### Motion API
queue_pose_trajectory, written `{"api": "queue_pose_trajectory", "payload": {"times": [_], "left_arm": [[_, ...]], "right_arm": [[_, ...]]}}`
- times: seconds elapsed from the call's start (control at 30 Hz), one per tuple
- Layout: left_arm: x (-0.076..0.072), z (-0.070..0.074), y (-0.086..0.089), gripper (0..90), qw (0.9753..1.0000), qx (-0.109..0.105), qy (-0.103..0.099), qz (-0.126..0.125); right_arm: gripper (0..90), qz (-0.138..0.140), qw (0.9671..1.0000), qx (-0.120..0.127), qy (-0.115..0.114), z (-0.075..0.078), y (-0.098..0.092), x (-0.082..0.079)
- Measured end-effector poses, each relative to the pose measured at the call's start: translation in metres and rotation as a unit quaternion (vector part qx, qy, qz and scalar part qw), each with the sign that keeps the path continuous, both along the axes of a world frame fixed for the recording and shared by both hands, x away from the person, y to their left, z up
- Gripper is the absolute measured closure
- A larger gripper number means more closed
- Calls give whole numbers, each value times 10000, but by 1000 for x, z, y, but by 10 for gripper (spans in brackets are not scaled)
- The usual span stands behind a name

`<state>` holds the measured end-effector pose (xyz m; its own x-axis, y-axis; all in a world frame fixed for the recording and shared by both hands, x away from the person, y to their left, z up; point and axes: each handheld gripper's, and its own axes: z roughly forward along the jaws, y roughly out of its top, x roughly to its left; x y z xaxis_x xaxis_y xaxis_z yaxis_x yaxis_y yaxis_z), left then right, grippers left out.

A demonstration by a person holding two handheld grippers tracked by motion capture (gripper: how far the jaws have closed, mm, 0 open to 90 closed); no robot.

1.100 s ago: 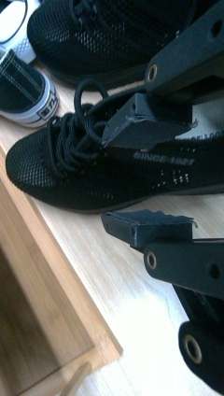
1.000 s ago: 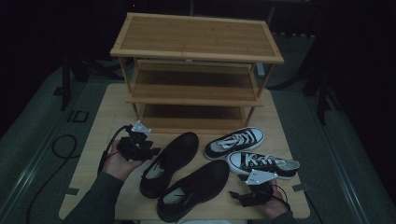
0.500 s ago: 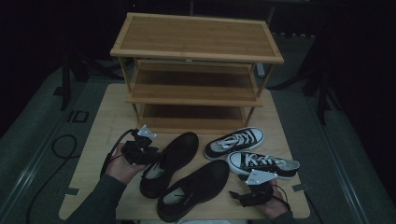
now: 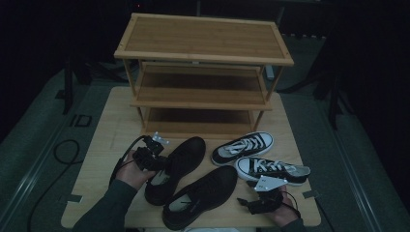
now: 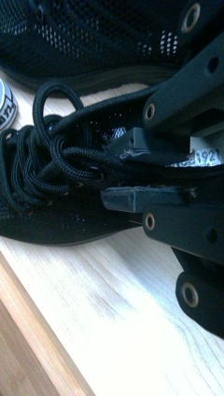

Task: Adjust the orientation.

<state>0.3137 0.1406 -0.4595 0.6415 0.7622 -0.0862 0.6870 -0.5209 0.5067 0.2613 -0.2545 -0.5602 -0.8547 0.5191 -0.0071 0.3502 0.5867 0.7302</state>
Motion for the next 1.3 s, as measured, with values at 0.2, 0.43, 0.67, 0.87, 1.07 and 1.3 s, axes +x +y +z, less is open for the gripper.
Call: {"api": "queue_pose_trajectory", "payload": {"times": [0.2,0.43,0.67,0.87,1.07,1.3], "left_arm": [[3,-9,-8,769,9993,361,7,45],[7,-13,-8,858,9993,306,45,190],[9,-13,-1,874,9992,-3,123,373],[13,-10,4,875,9981,-283,43,541],[21,-5,7,875,9967,-381,-33,722],[33,0,13,875,9943,-476,-122,951]], "right_arm": [[254,0,10000,0,-1,0,0,0],[254,0,10000,0,1,0,0,0],[253,0,10000,0,0,0,0,0],[254,-1,10000,0,0,0,0,0],[253,0,10000,0,1,0,0,0],[253,1,10000,0,1,0,0,0]]}}
